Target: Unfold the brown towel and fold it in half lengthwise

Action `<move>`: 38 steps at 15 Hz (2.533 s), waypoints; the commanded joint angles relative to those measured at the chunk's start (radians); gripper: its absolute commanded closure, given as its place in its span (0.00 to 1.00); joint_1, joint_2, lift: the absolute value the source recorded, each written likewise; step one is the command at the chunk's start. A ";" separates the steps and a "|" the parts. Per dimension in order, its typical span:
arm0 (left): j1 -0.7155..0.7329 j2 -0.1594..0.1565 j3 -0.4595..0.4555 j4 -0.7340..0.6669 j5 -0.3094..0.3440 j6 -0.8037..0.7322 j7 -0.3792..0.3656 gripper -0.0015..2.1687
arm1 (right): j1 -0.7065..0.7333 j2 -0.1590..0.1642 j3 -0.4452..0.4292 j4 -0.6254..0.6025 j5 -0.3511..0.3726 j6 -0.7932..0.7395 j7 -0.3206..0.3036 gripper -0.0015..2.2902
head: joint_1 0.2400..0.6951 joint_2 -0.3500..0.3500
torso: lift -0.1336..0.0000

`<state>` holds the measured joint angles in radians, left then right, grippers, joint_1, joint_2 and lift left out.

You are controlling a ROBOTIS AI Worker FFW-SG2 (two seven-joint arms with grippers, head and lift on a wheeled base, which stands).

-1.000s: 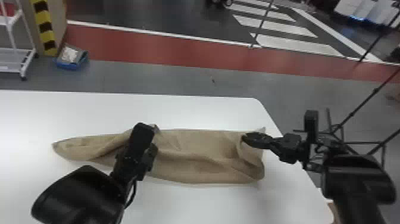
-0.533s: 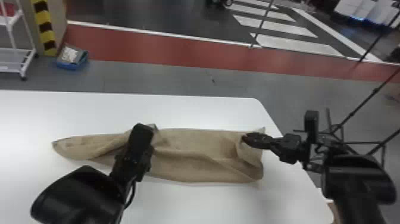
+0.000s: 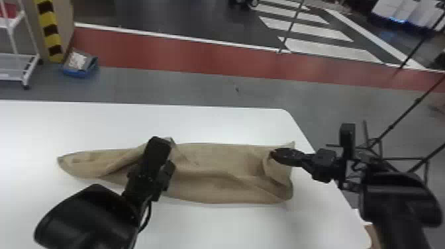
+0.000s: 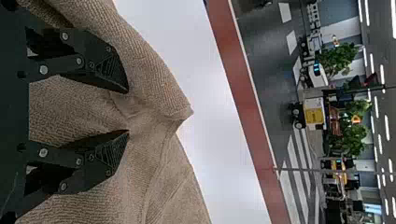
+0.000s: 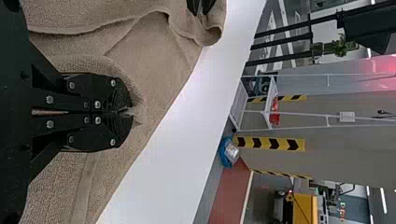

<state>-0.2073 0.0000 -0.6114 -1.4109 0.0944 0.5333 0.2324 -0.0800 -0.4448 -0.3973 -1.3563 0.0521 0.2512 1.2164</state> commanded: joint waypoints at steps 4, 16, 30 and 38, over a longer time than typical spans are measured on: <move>-0.004 -0.003 0.004 0.004 0.011 -0.031 -0.010 0.31 | -0.001 0.000 0.002 0.005 0.002 -0.010 -0.003 0.50 | 1.00 0.00 | 0.20; -0.010 -0.003 0.009 0.016 0.011 -0.015 0.001 0.66 | -0.006 -0.006 0.006 0.025 -0.003 -0.034 -0.012 0.50 | 1.00 0.00 | 0.20; 0.605 0.199 0.550 -1.054 -0.047 0.239 -0.021 0.66 | 0.151 -0.084 -0.193 -0.113 -0.052 -0.013 0.023 0.50 | 1.00 0.05 | 0.20; 0.574 0.190 0.753 -1.063 0.088 0.205 -0.058 0.66 | 0.198 -0.100 -0.345 -0.313 -0.095 0.205 0.063 0.50 | 1.00 0.08 | 0.20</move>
<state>0.3723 0.1923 0.1278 -2.4758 0.1727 0.7360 0.1772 0.1598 -0.5445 -0.7585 -1.6525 -0.0518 0.4001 1.2792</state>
